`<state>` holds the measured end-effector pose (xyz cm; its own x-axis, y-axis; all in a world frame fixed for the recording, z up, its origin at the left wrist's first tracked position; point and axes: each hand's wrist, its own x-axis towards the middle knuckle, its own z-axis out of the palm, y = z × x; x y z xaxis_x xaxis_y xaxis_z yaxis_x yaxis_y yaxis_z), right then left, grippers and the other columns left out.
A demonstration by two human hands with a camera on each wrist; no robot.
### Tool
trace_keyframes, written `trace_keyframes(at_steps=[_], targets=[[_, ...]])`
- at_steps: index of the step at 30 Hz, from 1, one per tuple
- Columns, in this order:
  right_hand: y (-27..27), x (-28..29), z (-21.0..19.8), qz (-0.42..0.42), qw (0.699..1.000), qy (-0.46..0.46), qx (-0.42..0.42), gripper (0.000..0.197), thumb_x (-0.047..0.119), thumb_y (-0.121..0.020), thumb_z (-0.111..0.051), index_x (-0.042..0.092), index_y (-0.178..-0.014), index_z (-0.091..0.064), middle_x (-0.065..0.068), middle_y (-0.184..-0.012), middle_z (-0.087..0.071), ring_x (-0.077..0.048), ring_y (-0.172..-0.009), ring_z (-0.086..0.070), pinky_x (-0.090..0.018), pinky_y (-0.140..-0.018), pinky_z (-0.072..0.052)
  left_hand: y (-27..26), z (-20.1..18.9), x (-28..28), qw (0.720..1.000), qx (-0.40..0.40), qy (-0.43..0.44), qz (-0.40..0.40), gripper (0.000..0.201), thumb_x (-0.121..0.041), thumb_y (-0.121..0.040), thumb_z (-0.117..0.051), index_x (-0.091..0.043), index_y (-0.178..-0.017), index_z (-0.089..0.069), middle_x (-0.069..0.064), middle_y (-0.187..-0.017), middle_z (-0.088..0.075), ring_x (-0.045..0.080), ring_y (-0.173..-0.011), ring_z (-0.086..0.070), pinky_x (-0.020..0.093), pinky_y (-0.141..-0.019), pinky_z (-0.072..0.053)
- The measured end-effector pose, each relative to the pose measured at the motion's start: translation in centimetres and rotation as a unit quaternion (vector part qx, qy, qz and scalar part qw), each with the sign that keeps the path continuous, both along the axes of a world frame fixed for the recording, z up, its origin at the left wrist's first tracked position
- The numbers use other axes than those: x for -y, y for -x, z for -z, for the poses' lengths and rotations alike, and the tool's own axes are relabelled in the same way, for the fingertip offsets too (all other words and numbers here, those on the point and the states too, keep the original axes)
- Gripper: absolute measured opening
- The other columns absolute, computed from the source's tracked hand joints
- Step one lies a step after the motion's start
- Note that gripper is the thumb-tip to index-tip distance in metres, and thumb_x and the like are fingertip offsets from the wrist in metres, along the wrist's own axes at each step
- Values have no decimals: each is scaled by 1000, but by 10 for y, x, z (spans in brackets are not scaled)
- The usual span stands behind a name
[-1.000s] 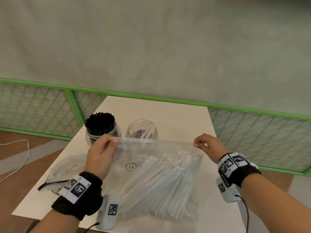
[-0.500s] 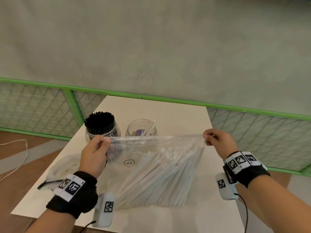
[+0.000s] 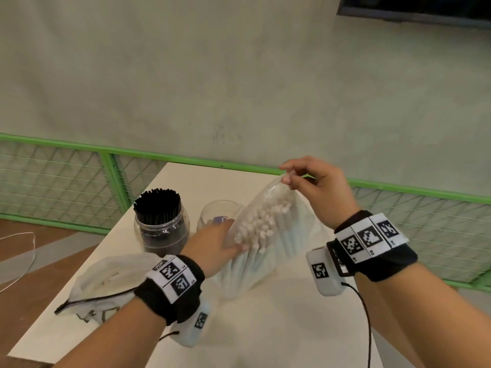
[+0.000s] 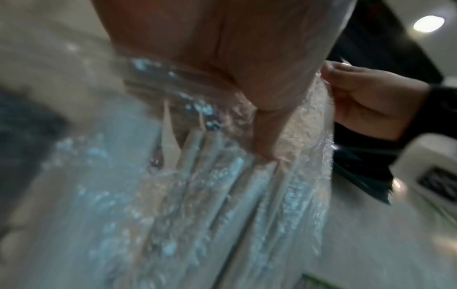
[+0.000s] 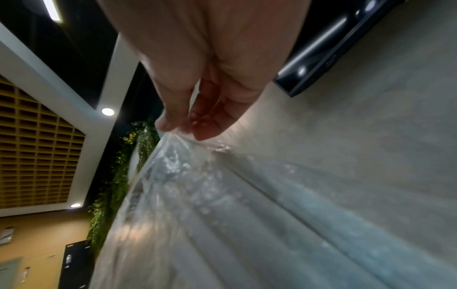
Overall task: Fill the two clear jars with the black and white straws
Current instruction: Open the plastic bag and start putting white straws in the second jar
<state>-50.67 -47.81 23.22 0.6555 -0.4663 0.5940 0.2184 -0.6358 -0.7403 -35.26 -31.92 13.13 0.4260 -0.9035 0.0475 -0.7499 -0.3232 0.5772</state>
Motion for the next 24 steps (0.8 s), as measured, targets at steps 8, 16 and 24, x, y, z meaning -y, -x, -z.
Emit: trace_keyframes(at_steps=[8, 16, 24], targets=[[31, 42, 87, 123, 902, 101, -401, 56, 49, -79, -67, 28, -128, -52, 5, -123, -57, -18, -115, -49, -35, -101, -38, -15, 19, -20, 963, -221, 129, -81, 32, -31, -91, -58, -28, -122, -52, -9, -112, -64, 15, -112, -57, 30, -90, -44], [24, 45, 71, 169, 960, 111, -193, 11, 16, -91, -60, 15, -89, -71, 2, -85, -66, -16, -83, -59, -19, -74, -43, -28, 39, -42, 946, -300, 111, -48, 79, -56, -64, -78, -39, -131, -40, -27, -124, -53, -11, -112, -50, 20, -95, -40], [16, 38, 69, 145, 951, 147, -231, 14, 13, -93, -58, 12, -89, -71, -2, -84, -67, -18, -79, -59, -12, -68, -38, -20, 57, -39, 924, -345, 114, -119, 20, -36, -96, -47, -44, -97, -65, -7, -113, -66, 16, -104, -60, 30, -78, -50]])
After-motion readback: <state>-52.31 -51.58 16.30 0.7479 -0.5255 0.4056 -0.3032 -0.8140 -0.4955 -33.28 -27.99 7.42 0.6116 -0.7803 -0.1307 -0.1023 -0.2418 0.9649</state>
